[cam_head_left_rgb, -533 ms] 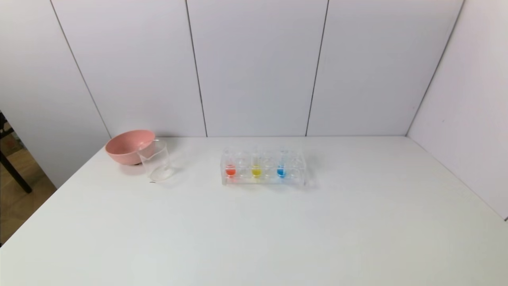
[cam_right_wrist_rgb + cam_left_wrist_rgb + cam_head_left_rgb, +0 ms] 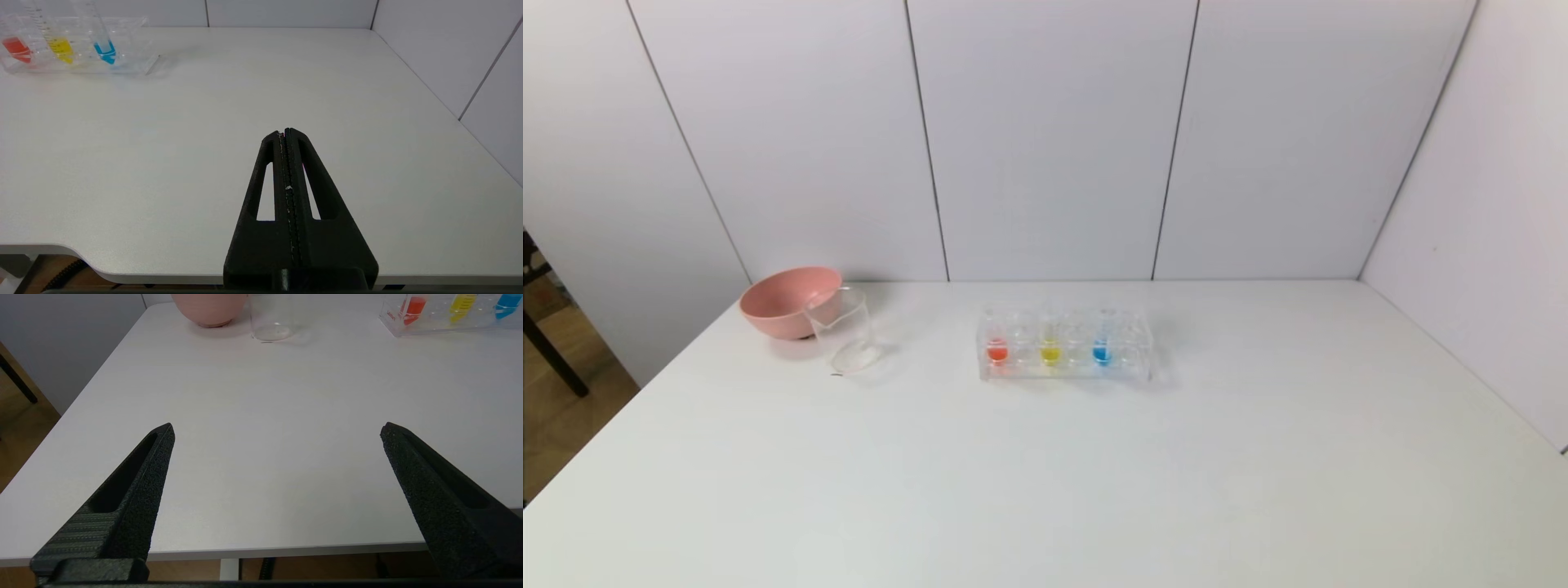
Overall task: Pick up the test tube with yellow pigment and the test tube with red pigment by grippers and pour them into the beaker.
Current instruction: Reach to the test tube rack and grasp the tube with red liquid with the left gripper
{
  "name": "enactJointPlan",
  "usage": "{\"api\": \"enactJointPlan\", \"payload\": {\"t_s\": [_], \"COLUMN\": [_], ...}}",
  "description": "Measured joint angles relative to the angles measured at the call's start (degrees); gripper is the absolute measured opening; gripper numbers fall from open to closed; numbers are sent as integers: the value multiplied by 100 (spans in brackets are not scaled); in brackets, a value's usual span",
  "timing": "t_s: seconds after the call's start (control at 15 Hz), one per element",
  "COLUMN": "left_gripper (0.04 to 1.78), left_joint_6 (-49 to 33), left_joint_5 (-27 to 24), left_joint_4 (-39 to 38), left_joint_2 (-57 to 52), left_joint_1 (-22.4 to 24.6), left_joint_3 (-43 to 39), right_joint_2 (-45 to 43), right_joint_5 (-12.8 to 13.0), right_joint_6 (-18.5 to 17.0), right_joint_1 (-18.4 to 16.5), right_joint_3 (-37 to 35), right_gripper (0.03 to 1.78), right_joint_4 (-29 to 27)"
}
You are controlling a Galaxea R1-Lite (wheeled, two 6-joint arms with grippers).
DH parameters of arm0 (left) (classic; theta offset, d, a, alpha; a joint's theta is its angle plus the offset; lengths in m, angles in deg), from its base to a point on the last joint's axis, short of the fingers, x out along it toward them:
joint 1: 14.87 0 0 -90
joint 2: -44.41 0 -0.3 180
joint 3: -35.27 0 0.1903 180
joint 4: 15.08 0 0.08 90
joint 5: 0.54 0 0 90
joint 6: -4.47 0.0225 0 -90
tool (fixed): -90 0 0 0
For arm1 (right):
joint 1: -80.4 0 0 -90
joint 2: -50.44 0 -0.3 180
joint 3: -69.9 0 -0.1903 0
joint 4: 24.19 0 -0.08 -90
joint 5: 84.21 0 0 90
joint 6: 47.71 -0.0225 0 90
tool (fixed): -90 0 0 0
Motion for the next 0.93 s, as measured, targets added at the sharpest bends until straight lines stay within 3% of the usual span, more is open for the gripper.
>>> {"api": "enactJointPlan", "payload": {"t_s": [0.47, 0.73, 0.93], "left_gripper": [176, 176, 176], "left_joint_6": [17, 0, -78], "left_joint_5": [-74, -295, -522], "left_joint_4": [35, 457, 564], "left_joint_2": [0, 148, 875], "left_joint_1": [-9, -9, -9], "left_joint_3": [104, 1078, 1970], "right_joint_2": [0, 0, 0], "right_joint_5": [0, -2, 0], "right_joint_6": [0, 0, 0], "right_joint_1": [0, 0, 0], "right_joint_3": [0, 0, 0], "right_gripper": [11, 11, 11], "right_joint_4": [-2, 0, -2]}}
